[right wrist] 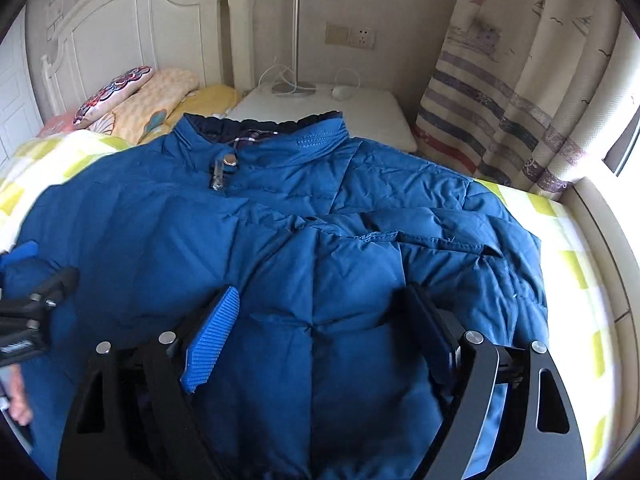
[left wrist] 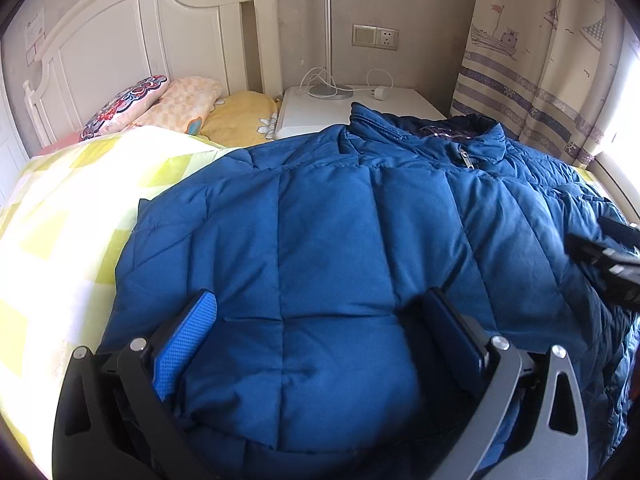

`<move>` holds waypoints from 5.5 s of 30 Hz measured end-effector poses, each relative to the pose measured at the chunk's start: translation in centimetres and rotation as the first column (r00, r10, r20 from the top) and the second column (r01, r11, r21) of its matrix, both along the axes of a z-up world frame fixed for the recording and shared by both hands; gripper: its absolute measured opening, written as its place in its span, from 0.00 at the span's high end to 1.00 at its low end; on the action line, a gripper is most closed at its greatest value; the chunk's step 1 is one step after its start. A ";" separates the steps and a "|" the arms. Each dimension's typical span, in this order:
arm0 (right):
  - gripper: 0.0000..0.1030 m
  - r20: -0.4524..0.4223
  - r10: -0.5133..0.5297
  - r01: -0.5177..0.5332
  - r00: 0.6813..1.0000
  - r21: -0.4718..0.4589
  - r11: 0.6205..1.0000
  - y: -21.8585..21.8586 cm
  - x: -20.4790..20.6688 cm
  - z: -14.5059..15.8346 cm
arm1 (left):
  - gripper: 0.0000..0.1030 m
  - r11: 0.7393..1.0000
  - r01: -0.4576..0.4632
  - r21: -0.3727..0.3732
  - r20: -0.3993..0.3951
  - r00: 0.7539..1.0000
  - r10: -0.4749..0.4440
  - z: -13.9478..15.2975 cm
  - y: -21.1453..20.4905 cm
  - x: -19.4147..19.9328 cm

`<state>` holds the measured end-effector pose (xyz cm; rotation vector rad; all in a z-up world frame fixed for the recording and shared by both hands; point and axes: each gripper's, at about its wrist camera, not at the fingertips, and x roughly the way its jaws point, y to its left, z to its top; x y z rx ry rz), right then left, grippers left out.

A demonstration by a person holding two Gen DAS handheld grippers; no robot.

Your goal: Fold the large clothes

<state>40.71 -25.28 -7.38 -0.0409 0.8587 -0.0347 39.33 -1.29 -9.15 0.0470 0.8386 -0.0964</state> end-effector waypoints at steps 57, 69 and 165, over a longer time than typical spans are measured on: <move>0.05 -0.049 0.042 -0.041 0.998 0.032 0.999 -1.5 -17.7 0.0 | 0.04 1.000 0.015 0.010 -0.054 0.998 -0.014 1.3 1.4 -15.9; 0.05 -0.109 0.175 -0.179 0.979 -0.026 0.984 2.1 -21.5 -2.1 | 0.02 0.986 0.145 0.085 -0.060 0.988 -0.141 -0.7 -2.1 -20.1; 0.62 0.145 0.067 -0.083 0.987 0.105 0.991 -5.8 -44.7 -4.7 | 0.67 0.977 0.189 -0.093 0.043 0.982 -0.186 -1.3 8.1 -38.6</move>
